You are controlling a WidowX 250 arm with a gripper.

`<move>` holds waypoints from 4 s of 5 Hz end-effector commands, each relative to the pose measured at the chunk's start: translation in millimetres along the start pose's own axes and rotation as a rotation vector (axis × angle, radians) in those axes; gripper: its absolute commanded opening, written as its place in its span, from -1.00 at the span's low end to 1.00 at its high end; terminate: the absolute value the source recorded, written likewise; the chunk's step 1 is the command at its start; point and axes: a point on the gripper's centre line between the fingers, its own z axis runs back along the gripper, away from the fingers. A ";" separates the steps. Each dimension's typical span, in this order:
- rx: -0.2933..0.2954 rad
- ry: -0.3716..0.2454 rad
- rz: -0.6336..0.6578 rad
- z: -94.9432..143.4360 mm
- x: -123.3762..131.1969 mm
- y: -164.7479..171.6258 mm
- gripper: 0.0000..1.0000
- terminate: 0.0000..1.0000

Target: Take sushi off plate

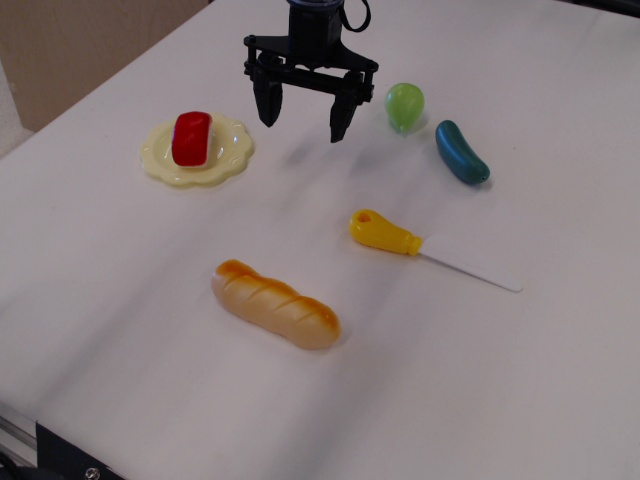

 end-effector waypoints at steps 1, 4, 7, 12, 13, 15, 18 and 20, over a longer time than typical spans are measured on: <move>0.000 0.000 0.000 0.0 0.0 0.0 1.00 -1.00; 0.105 -0.033 0.263 17.7 -18.0 83.8 1.00 -1.00; -0.001 -0.034 0.325 -5.8 -20.5 104.6 1.00 -1.00; 0.085 -0.072 0.370 -3.7 -4.3 112.8 -1.00 -1.00; 0.158 -0.126 0.377 15.8 -7.1 113.7 -1.00 -1.00; 0.124 -0.186 0.309 37.6 -9.2 88.1 -1.00 -1.00; -0.020 -0.165 -0.009 24.1 -7.5 -28.6 -1.00 -1.00; 0.008 -0.112 -0.033 7.8 6.3 -57.4 -1.00 -1.00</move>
